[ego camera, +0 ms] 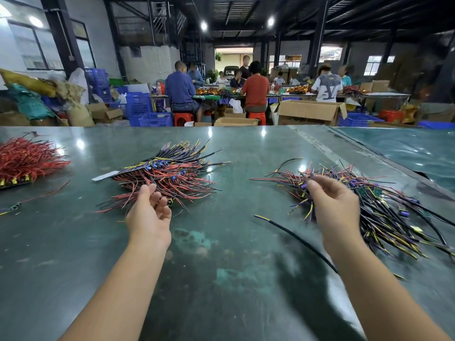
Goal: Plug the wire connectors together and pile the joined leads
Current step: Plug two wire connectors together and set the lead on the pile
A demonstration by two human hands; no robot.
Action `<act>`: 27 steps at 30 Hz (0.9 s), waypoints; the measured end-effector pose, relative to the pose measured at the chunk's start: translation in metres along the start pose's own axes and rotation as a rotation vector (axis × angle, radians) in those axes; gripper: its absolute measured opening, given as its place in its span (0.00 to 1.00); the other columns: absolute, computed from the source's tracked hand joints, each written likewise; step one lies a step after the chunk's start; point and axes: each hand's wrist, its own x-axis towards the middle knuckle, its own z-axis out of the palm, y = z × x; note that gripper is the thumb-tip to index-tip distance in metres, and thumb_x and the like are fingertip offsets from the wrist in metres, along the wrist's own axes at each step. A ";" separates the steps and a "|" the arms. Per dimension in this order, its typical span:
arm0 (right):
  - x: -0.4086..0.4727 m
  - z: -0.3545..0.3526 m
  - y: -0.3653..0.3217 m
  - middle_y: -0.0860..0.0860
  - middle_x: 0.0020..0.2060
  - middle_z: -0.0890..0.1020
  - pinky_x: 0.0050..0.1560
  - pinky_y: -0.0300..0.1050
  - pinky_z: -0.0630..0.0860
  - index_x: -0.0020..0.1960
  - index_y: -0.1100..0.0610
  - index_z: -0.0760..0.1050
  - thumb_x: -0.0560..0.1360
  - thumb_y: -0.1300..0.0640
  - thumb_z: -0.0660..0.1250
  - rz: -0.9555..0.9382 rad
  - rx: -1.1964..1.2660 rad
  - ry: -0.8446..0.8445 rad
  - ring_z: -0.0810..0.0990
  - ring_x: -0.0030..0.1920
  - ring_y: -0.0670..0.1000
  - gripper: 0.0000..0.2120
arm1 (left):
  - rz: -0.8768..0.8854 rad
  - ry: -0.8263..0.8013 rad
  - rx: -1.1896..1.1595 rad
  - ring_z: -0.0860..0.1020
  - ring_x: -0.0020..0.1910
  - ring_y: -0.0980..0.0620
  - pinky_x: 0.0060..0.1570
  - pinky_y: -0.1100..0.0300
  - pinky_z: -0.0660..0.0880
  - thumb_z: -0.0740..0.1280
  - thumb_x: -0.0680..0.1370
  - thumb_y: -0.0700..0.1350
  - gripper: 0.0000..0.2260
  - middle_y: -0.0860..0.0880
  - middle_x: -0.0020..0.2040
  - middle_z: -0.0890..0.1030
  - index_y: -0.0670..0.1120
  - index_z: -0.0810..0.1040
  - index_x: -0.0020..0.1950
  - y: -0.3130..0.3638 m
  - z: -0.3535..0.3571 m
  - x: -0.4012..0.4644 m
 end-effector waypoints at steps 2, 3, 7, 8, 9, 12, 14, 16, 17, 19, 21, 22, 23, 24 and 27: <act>0.011 -0.016 0.007 0.58 0.60 0.75 0.64 0.50 0.60 0.62 0.59 0.75 0.74 0.58 0.67 -0.203 -0.635 0.168 0.70 0.62 0.60 0.16 | -0.018 -0.002 0.000 0.72 0.30 0.59 0.29 0.69 0.67 0.62 0.80 0.50 0.09 0.55 0.33 0.75 0.49 0.78 0.45 0.000 -0.001 0.001; 0.013 -0.021 0.010 0.59 0.61 0.74 0.63 0.47 0.56 0.61 0.58 0.75 0.73 0.59 0.66 -0.299 -0.786 0.223 0.67 0.63 0.61 0.16 | -0.026 -0.001 0.005 0.72 0.31 0.59 0.30 0.68 0.67 0.61 0.80 0.49 0.09 0.55 0.34 0.75 0.50 0.78 0.45 0.001 -0.001 0.001; 0.001 -0.014 0.008 0.52 0.47 0.83 0.48 0.40 0.67 0.50 0.55 0.80 0.73 0.64 0.64 -0.333 -0.712 -0.263 0.77 0.47 0.52 0.10 | -0.048 0.005 0.009 0.71 0.30 0.59 0.28 0.69 0.67 0.61 0.80 0.46 0.07 0.55 0.35 0.75 0.50 0.77 0.45 0.001 -0.001 0.001; -0.005 -0.010 0.008 0.49 0.45 0.83 0.45 0.38 0.68 0.48 0.53 0.81 0.73 0.64 0.64 -0.295 -0.763 -0.478 0.78 0.44 0.48 0.11 | -0.051 0.008 0.006 0.71 0.29 0.59 0.27 0.69 0.67 0.62 0.79 0.45 0.06 0.55 0.35 0.75 0.50 0.77 0.45 0.002 -0.001 0.002; -0.009 -0.006 0.011 0.46 0.44 0.83 0.44 0.36 0.68 0.47 0.51 0.82 0.73 0.63 0.63 -0.276 -0.846 -0.652 0.78 0.43 0.47 0.12 | -0.054 0.013 0.003 0.71 0.29 0.59 0.26 0.69 0.67 0.63 0.79 0.45 0.05 0.55 0.34 0.75 0.50 0.77 0.45 0.003 -0.002 0.002; -0.010 0.001 0.025 0.47 0.48 0.81 0.47 0.37 0.68 0.50 0.51 0.82 0.73 0.63 0.59 -0.241 -1.024 -0.739 0.78 0.51 0.49 0.15 | -0.061 0.030 -0.003 0.71 0.27 0.59 0.26 0.69 0.67 0.64 0.78 0.45 0.06 0.56 0.30 0.76 0.49 0.77 0.42 0.002 -0.002 0.003; -0.002 -0.003 0.032 0.53 0.55 0.79 0.54 0.41 0.70 0.55 0.55 0.79 0.73 0.63 0.59 -0.200 -1.146 -0.555 0.76 0.58 0.55 0.16 | -0.055 0.034 -0.002 0.72 0.25 0.60 0.25 0.69 0.68 0.64 0.78 0.45 0.06 0.56 0.26 0.76 0.49 0.77 0.41 0.000 -0.002 0.004; 0.006 -0.010 0.034 0.57 0.56 0.78 0.56 0.47 0.72 0.57 0.59 0.77 0.72 0.63 0.60 -0.157 -1.201 -0.400 0.74 0.59 0.59 0.15 | -0.041 0.038 0.011 0.72 0.24 0.59 0.24 0.69 0.68 0.64 0.78 0.44 0.06 0.56 0.26 0.77 0.49 0.77 0.41 -0.002 -0.002 0.005; 0.007 -0.011 0.034 0.58 0.55 0.78 0.55 0.48 0.73 0.56 0.60 0.78 0.71 0.64 0.60 -0.159 -1.167 -0.353 0.75 0.58 0.60 0.15 | -0.026 0.041 0.027 0.72 0.24 0.59 0.24 0.69 0.68 0.65 0.77 0.44 0.06 0.55 0.28 0.77 0.49 0.77 0.41 -0.003 -0.002 0.005; 0.003 -0.009 0.033 0.56 0.52 0.79 0.53 0.47 0.72 0.53 0.59 0.80 0.70 0.66 0.62 -0.241 -1.037 -0.321 0.76 0.55 0.59 0.14 | 0.036 0.048 0.086 0.72 0.24 0.59 0.26 0.69 0.69 0.65 0.77 0.43 0.05 0.54 0.31 0.77 0.49 0.78 0.42 -0.008 -0.002 0.002; -0.007 -0.001 0.032 0.52 0.48 0.80 0.50 0.43 0.70 0.50 0.57 0.81 0.71 0.68 0.62 -0.307 -0.841 -0.395 0.77 0.51 0.55 0.14 | 0.104 0.062 0.128 0.72 0.26 0.58 0.28 0.67 0.69 0.65 0.78 0.43 0.05 0.53 0.33 0.77 0.49 0.78 0.43 -0.012 -0.002 0.001; -0.014 0.005 0.031 0.49 0.46 0.79 0.50 0.40 0.69 0.48 0.56 0.81 0.71 0.69 0.62 -0.322 -0.762 -0.458 0.78 0.49 0.51 0.14 | 0.133 0.072 0.131 0.72 0.27 0.58 0.28 0.67 0.68 0.65 0.78 0.42 0.05 0.53 0.34 0.76 0.50 0.78 0.43 -0.012 0.000 0.002; -0.021 0.010 0.030 0.47 0.45 0.79 0.49 0.36 0.67 0.46 0.55 0.82 0.71 0.70 0.62 -0.350 -0.719 -0.516 0.77 0.48 0.48 0.14 | 0.165 0.083 0.128 0.71 0.28 0.57 0.28 0.66 0.67 0.64 0.78 0.41 0.06 0.53 0.34 0.76 0.50 0.77 0.43 -0.010 0.002 0.004; -0.027 0.015 0.030 0.45 0.43 0.78 0.49 0.33 0.66 0.45 0.55 0.82 0.71 0.70 0.62 -0.389 -0.704 -0.563 0.77 0.46 0.46 0.15 | 0.203 0.095 0.128 0.70 0.28 0.57 0.27 0.66 0.66 0.62 0.78 0.40 0.08 0.52 0.34 0.75 0.50 0.77 0.43 -0.006 0.006 0.009; -0.039 0.025 0.036 0.41 0.41 0.78 0.49 0.29 0.68 0.41 0.53 0.82 0.71 0.71 0.62 -0.451 -0.647 -0.626 0.78 0.45 0.43 0.15 | 0.328 0.088 0.166 0.69 0.25 0.58 0.21 0.68 0.64 0.58 0.77 0.33 0.12 0.50 0.34 0.74 0.48 0.75 0.42 0.015 0.023 0.031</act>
